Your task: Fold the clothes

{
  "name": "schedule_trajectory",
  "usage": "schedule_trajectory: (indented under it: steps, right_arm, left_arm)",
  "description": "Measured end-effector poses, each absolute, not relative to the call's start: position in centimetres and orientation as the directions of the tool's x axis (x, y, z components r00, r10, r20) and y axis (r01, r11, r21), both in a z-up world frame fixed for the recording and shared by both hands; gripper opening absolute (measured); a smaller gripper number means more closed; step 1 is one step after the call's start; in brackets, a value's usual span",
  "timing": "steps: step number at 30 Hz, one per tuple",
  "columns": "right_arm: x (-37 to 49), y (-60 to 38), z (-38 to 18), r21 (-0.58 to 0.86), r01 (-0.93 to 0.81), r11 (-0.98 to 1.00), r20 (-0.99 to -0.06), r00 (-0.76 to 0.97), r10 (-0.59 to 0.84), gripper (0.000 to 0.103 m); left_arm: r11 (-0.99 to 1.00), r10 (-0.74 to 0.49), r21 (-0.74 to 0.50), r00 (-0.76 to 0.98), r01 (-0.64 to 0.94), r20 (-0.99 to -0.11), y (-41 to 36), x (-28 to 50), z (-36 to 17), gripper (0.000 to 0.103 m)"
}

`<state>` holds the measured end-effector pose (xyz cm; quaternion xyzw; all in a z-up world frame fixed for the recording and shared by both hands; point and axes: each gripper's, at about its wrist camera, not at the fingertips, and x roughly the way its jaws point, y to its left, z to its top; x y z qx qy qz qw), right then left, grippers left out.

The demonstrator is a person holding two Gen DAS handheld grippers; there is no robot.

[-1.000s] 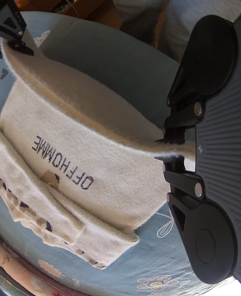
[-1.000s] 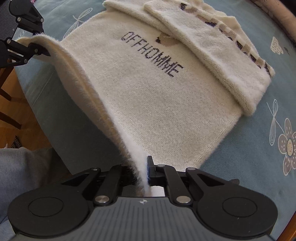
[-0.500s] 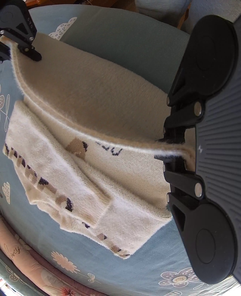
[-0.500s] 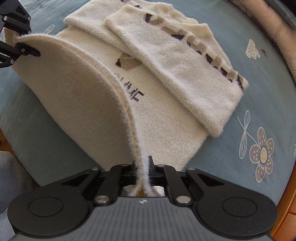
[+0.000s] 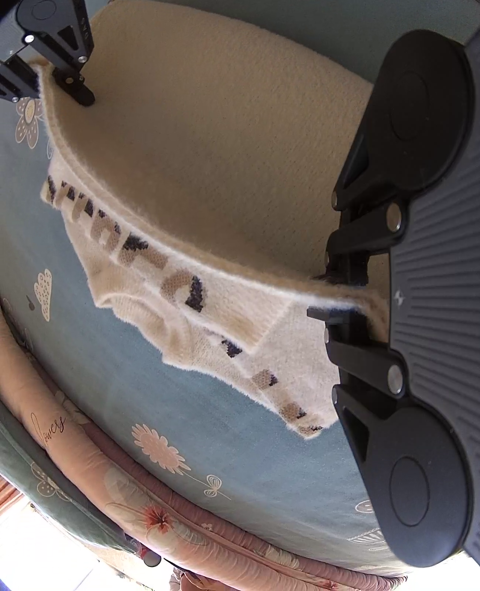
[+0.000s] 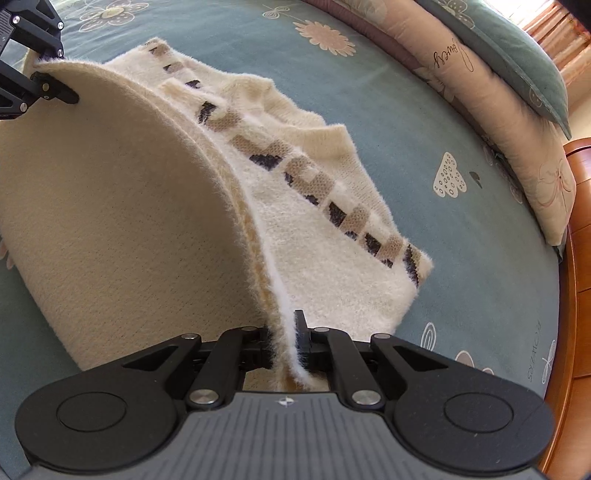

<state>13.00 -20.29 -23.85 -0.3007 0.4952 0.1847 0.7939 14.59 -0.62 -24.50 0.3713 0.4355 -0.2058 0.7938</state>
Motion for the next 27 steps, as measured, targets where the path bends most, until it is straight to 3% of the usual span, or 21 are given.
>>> schedule_trajectory:
  steps: [14,21,24,27]
  right_arm:
    - [20.2,-20.8,-27.0,-0.324,-0.526,0.786,-0.841,0.540,0.015,0.008]
    - [21.0,-20.5,-28.3,-0.334,-0.553,0.763,-0.852,0.523,0.006,0.009]
    - [21.3,-20.8,-28.6,-0.328,-0.533,0.780,-0.849,0.528,0.004,0.020]
    - [21.6,-21.3,-28.3,-0.313,-0.495,0.811,-0.842,0.540,0.005,0.033]
  left_arm:
    - [0.703,0.039,0.438,0.584,0.560,-0.810,-1.0,21.0,-27.7,0.009]
    - [0.703,0.032,0.436,0.587,0.561,-0.809,-0.8,22.0,-28.9,0.015]
    - [0.710,0.023,0.431,0.594,0.556,-0.804,-0.6,22.0,-29.1,0.016]
    - [0.734,0.018,0.424,0.610,0.530,-0.792,-0.2,21.8,-28.6,0.025]
